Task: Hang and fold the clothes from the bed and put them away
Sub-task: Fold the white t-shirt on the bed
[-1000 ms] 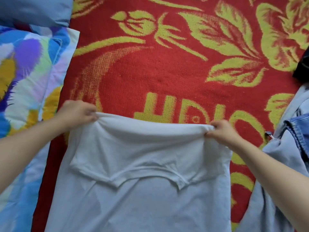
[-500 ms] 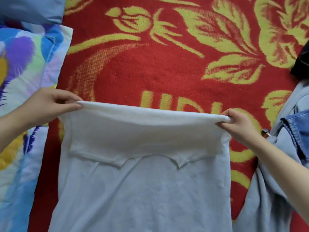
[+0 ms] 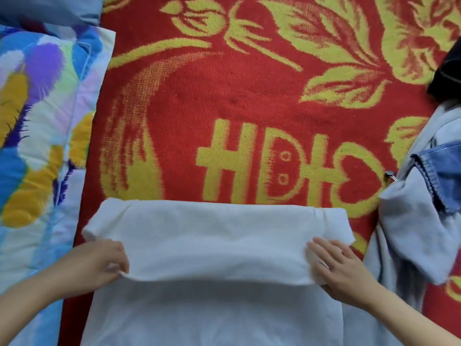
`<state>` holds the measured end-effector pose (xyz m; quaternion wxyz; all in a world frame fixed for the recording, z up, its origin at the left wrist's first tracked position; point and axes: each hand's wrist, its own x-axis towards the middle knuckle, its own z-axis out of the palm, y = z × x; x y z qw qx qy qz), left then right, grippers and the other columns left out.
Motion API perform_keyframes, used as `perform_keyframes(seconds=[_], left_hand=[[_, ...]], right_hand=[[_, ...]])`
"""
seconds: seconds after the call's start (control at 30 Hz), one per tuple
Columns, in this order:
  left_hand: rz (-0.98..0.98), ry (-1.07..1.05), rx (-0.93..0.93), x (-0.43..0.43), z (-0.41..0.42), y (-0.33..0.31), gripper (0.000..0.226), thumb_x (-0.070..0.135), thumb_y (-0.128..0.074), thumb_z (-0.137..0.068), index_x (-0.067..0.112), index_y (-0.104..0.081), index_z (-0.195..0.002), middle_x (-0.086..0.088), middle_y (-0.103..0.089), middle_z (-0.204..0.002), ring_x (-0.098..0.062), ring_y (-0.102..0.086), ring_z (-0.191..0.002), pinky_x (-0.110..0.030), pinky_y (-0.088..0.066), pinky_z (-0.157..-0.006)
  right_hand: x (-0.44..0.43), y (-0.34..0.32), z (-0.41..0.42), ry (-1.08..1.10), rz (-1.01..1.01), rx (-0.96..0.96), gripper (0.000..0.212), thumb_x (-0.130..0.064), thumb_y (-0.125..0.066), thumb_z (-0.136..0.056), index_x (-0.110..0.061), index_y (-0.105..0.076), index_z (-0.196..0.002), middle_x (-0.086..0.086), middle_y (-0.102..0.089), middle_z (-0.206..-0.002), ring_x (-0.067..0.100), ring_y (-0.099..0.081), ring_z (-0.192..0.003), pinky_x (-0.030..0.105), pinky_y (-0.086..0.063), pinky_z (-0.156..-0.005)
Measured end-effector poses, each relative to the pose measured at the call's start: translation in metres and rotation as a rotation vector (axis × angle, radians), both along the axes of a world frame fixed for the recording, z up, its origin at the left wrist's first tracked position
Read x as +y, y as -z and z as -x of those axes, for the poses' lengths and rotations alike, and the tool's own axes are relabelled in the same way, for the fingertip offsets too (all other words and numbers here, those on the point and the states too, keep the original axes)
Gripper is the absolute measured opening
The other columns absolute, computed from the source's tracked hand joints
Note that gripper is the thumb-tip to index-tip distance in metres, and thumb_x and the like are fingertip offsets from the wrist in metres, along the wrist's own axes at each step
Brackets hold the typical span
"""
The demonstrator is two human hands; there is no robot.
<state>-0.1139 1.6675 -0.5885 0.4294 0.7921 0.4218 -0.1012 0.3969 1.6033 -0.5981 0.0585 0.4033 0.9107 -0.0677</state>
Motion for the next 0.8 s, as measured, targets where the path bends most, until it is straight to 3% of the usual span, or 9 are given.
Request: perform_keyframes(seconds=[0.13,0.2,0.3,0.4,0.47,0.53,0.6,0.7,0.8], left_hand=[[-0.16,0.226,0.283,-0.03,-0.031,0.007,0.045,0.041,-0.092,-0.032,0.035,-0.061,-0.063,0.013,-0.055,-0.064,-0.007,-0.058,-0.052,-0.02,-0.041,-0.037],[-0.236,0.195,0.337,-0.032,-0.045,0.007,0.04,0.063,-0.07,-0.062,0.037,-0.062,-0.092,0.01,-0.059,-0.088,-0.007,-0.063,-0.075,-0.022,-0.046,-0.054],[-0.387,-0.04,0.278,-0.017,-0.054,0.001,0.047,0.055,-0.04,-0.075,0.02,-0.07,-0.078,0.002,-0.063,-0.07,-0.017,-0.065,-0.057,-0.028,-0.048,-0.038],[-0.648,-0.173,0.351,0.009,-0.062,0.008,0.04,0.033,-0.054,-0.074,0.002,-0.072,-0.093,-0.021,-0.067,-0.091,-0.037,-0.067,-0.076,-0.043,-0.051,-0.05],[-0.553,-0.222,0.488,0.024,-0.061,0.018,0.045,0.01,-0.064,-0.078,0.005,-0.061,-0.123,-0.022,-0.058,-0.123,-0.039,-0.059,-0.108,-0.05,-0.048,-0.075],[-0.325,-0.297,0.615,0.035,-0.054,0.025,0.048,0.012,-0.049,-0.092,0.019,-0.044,-0.139,-0.009,-0.048,-0.138,-0.028,-0.044,-0.125,-0.042,-0.041,-0.088],[-0.188,-0.399,0.604,0.039,-0.042,0.03,0.036,0.015,-0.043,-0.096,0.019,-0.052,-0.131,-0.008,-0.054,-0.127,-0.028,-0.046,-0.117,-0.039,-0.043,-0.083],[-0.034,-0.86,0.223,0.048,-0.025,0.022,0.015,0.009,-0.06,-0.09,0.005,-0.07,-0.101,-0.014,-0.067,-0.096,-0.028,-0.058,-0.093,-0.025,-0.046,-0.07],[0.213,-1.203,0.068,0.051,-0.001,0.011,0.016,0.021,-0.068,-0.085,0.006,-0.069,-0.091,-0.009,-0.066,-0.085,-0.022,-0.059,-0.079,-0.023,-0.049,-0.073]], right_hand=[[-0.011,0.004,0.005,0.047,0.307,-0.281,0.049,-0.048,-0.08,-0.045,-0.01,-0.068,-0.075,0.012,-0.07,-0.099,0.028,-0.069,-0.094,0.043,-0.043,-0.086],[-0.007,0.003,0.01,0.063,0.275,-0.255,0.051,-0.062,-0.067,-0.059,-0.012,-0.07,-0.07,0.009,-0.071,-0.095,0.026,-0.069,-0.089,0.04,-0.048,-0.081],[0.012,0.0,0.02,0.252,0.129,-0.111,0.049,-0.047,-0.042,-0.086,-0.009,-0.069,-0.075,0.015,-0.069,-0.097,0.031,-0.069,-0.086,0.038,-0.05,-0.072],[0.039,0.003,0.031,0.484,0.093,-0.115,0.038,-0.022,-0.07,-0.075,-0.003,-0.066,-0.108,0.023,-0.061,-0.119,0.038,-0.062,-0.106,0.045,-0.052,-0.076],[0.049,0.008,0.033,0.527,0.254,-0.267,0.066,-0.024,-0.064,-0.085,-0.011,-0.036,-0.143,0.013,-0.034,-0.149,0.028,-0.037,-0.135,0.044,-0.037,-0.101],[0.053,0.014,0.029,0.613,0.385,-0.369,0.066,-0.026,-0.047,-0.094,-0.024,-0.014,-0.15,0.001,-0.024,-0.153,0.018,-0.025,-0.14,0.039,-0.026,-0.107],[0.054,0.016,0.024,0.697,0.358,-0.406,0.048,-0.024,-0.042,-0.095,-0.027,-0.031,-0.141,0.0,-0.045,-0.132,0.021,-0.04,-0.124,0.037,-0.031,-0.091],[0.058,0.012,0.007,0.86,0.441,-0.29,0.01,-0.026,-0.043,-0.095,-0.023,-0.053,-0.096,-0.003,-0.052,-0.087,0.024,-0.053,-0.098,0.035,-0.027,-0.072],[0.062,0.006,-0.016,1.138,0.669,0.082,0.023,-0.027,-0.064,-0.087,-0.009,-0.061,-0.074,0.003,-0.055,-0.07,0.022,-0.053,-0.074,0.034,-0.027,-0.063]])
